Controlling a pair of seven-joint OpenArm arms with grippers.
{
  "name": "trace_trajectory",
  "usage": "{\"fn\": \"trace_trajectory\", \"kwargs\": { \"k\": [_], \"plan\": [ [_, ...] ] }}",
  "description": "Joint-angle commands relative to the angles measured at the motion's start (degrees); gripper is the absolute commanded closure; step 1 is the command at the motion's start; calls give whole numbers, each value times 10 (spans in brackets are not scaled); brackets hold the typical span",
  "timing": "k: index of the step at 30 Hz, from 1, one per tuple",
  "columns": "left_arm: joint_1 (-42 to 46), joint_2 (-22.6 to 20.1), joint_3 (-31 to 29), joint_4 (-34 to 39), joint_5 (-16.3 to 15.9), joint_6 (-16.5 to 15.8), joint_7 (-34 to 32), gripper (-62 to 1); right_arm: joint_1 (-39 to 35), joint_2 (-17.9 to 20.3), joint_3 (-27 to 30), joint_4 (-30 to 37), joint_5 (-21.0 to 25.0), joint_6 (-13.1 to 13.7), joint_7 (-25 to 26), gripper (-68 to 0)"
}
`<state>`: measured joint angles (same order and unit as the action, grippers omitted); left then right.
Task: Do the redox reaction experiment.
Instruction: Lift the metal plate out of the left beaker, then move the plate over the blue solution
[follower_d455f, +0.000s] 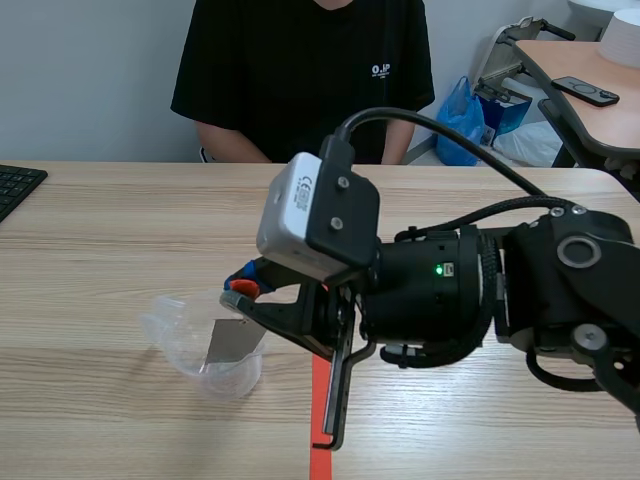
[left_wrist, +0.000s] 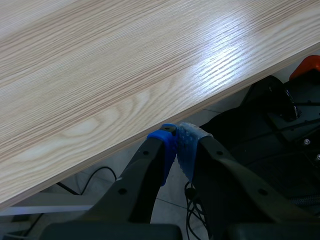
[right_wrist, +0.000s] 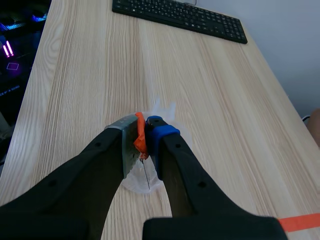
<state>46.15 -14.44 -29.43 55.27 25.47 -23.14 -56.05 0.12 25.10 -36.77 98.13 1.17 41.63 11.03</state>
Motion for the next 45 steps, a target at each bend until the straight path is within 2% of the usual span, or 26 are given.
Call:
{"fn": "trace_trajectory", "kwargs": {
  "k": [1,8,14,20,26,31,41,45],
  "plan": [
    [3,3,-2,8,-8,-1,-10,-32,10,0,9,30,25,0,0,-15],
    [3,3,-2,8,-8,-1,-12,-31,10,0,20,90,109,0,-94,-15],
    [0,3,-2,8,-8,-1,-12,-31,10,0,49,150,203,0,-191,-15],
    [-6,3,-2,8,-8,-1,-11,-31,10,2,108,207,307,0,-283,-15],
    [-6,3,-2,8,-8,-1,-12,-31,10,14,193,235,407,0,-356,-15],
    [-6,0,-2,8,-8,-2,-12,-31,10,45,268,235,484,0,-397,-15],
    [-6,-1,-2,8,-8,-2,-15,-31,2,146,391,231,591,0,-444,-15],
    [-6,-1,-2,8,-8,-2,-16,-31,-1,171,426,208,631,0,-453,-15]
  ]
}}
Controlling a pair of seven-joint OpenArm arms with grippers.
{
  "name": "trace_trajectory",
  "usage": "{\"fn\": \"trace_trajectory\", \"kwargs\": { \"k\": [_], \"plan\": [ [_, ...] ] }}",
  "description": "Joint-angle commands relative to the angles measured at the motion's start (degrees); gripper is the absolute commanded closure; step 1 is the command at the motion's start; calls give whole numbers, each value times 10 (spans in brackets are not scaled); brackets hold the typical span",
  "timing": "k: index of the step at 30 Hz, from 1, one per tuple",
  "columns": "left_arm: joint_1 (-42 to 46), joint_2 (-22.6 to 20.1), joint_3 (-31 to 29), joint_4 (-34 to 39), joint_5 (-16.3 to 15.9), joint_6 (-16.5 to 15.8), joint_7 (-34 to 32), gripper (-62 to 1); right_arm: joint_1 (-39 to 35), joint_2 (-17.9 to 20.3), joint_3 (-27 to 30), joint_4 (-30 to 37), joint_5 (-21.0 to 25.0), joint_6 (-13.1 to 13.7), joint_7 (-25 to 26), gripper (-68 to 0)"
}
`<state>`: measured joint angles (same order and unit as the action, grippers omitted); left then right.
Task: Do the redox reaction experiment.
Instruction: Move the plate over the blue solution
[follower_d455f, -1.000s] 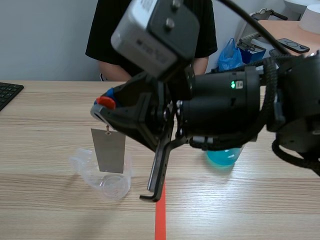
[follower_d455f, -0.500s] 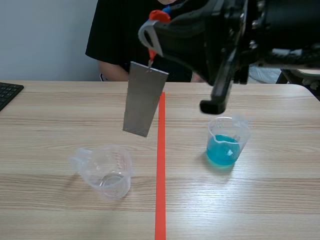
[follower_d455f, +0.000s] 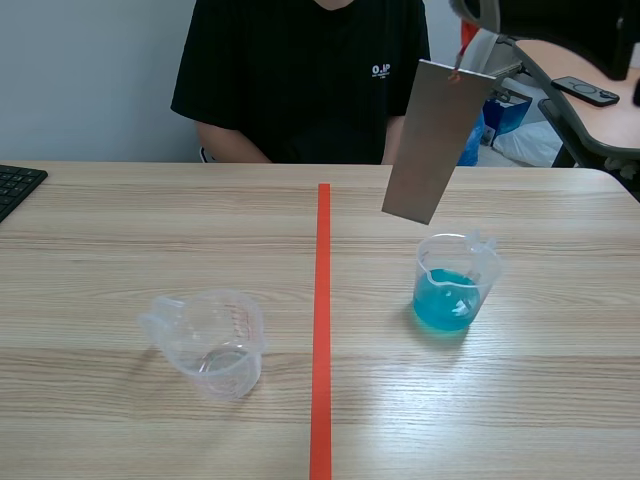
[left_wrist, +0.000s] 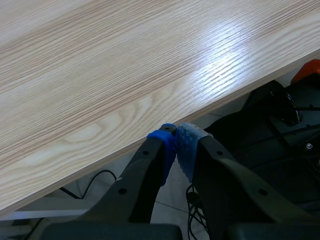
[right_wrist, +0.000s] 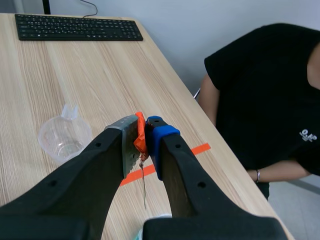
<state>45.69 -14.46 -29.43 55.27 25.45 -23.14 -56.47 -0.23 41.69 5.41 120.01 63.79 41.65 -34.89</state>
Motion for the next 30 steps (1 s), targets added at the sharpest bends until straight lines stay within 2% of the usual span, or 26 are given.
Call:
{"fn": "trace_trajectory", "kwargs": {
  "k": [1,8,17,30],
  "plan": [
    [-1,0,-2,8,-8,-2,-12,-31,2,9,12,-20,14,-1,5,-15],
    [-2,0,-2,8,-8,-2,-12,-32,3,35,41,-101,54,0,1,-15],
    [-2,0,-2,8,-8,-2,-13,-32,22,38,40,-185,57,9,12,-15],
    [-10,-10,-2,8,-8,-5,-36,-32,42,37,21,-203,60,11,14,-15]
  ]
}}
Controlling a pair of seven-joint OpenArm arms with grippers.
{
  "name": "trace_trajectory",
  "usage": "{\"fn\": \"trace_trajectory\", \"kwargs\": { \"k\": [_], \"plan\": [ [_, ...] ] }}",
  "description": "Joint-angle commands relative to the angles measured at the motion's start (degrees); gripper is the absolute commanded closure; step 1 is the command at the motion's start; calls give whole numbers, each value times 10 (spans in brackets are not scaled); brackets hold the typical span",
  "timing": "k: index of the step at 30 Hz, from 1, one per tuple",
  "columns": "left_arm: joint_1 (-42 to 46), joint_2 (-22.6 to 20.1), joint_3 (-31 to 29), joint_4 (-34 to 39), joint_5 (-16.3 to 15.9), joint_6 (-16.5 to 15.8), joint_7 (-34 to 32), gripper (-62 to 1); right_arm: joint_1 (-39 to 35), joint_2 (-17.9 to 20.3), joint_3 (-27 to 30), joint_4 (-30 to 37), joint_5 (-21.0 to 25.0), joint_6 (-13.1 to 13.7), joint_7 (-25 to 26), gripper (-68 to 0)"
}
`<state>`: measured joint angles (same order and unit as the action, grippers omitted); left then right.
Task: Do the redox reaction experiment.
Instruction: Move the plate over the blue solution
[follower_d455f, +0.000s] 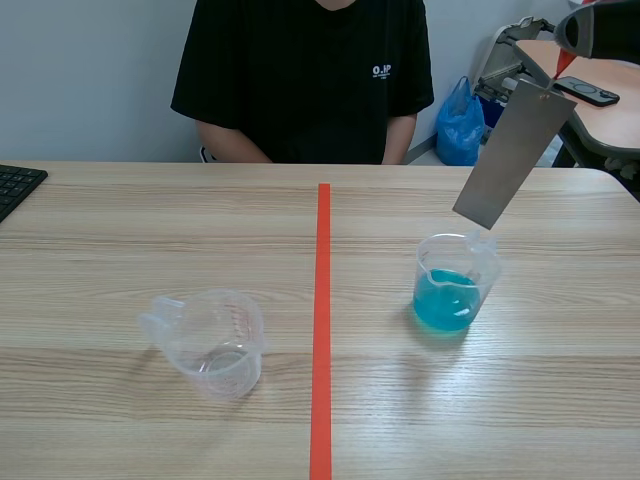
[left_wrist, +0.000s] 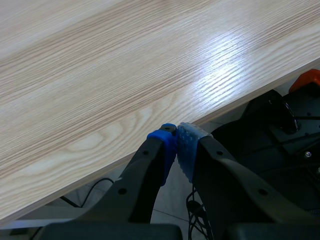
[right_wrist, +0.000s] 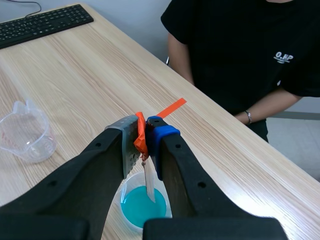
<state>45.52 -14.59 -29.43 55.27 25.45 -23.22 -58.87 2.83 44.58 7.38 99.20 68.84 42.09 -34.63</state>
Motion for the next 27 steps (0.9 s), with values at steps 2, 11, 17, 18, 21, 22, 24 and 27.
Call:
{"fn": "trace_trajectory", "kwargs": {
  "k": [2,11,17,18,21,22,24,27],
  "plan": [
    [-21,-21,-2,8,-9,-11,-12,-31,12,8,-3,5,9,6,11,-15],
    [-114,-76,-2,8,-10,-107,-11,-31,12,8,-19,5,9,6,12,-15],
    [-199,-101,22,8,-8,-151,2,-31,12,8,-26,5,9,6,16,-15],
    [-215,-104,33,8,-7,-157,9,-31,12,8,-26,5,9,6,16,-15],
    [-266,-110,76,8,-8,-167,39,-29,12,8,-26,5,9,6,16,-15],
    [-284,-111,93,8,-8,-167,48,-27,12,8,-26,5,9,6,16,-15],
    [-318,-110,122,8,-12,-167,61,-27,12,8,-26,5,9,6,16,-15],
    [-369,-111,158,8,-51,-167,85,-27,12,8,-26,5,9,6,16,-15]
  ]
}}
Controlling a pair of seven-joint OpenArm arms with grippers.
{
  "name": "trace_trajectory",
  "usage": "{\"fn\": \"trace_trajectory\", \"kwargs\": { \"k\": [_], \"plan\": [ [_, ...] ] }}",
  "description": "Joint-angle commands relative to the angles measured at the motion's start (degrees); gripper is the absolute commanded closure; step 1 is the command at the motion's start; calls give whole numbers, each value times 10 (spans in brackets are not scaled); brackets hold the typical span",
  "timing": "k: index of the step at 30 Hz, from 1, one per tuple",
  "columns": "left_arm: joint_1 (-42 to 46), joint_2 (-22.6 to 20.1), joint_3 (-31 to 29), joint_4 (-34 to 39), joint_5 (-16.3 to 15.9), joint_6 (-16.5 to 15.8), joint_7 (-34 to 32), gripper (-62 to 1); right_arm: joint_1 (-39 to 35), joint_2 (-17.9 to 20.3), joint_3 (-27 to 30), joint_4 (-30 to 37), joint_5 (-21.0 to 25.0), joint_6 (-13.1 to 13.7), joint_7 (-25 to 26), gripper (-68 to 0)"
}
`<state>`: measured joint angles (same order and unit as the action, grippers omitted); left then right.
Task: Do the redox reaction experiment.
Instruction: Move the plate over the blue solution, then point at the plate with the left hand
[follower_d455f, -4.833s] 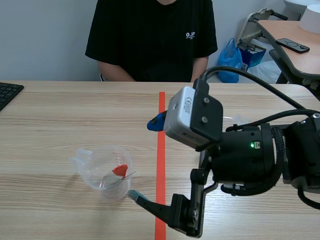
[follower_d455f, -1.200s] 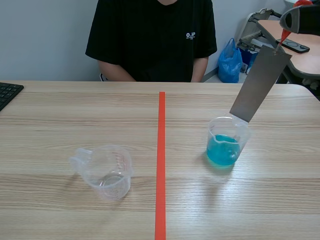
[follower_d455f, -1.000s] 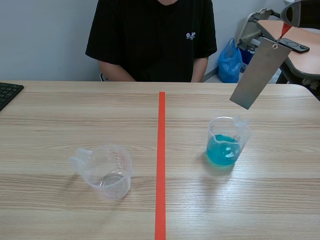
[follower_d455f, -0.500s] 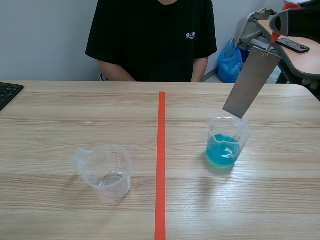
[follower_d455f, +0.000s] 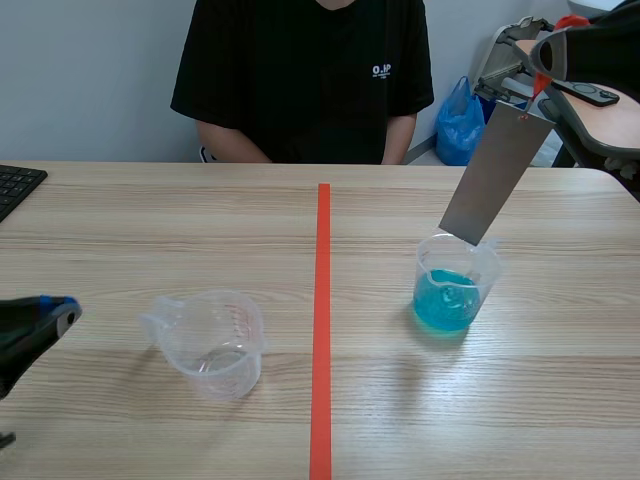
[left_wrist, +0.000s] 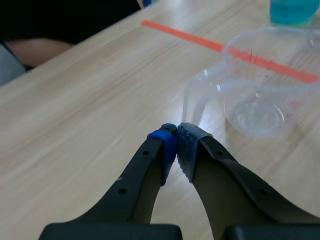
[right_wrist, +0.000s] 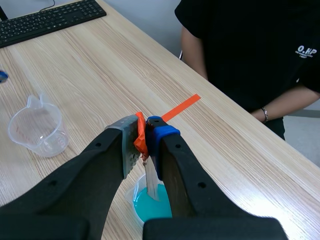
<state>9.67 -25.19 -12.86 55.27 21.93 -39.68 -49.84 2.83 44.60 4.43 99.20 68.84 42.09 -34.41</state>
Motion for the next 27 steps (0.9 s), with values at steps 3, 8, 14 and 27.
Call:
{"fn": "trace_trajectory", "kwargs": {
  "k": [3,8,14,27],
  "plan": [
    [-60,-4,26,8,-45,-2,15,-27,12,8,4,5,9,6,13,-15],
    [-144,7,100,3,-64,-2,70,-27,11,8,4,5,9,6,13,-15],
    [-235,44,170,-34,-76,-2,108,-27,11,8,4,5,9,6,13,-15],
    [-381,141,290,-152,-71,-2,154,-27,11,10,4,5,9,6,13,-15]
  ]
}}
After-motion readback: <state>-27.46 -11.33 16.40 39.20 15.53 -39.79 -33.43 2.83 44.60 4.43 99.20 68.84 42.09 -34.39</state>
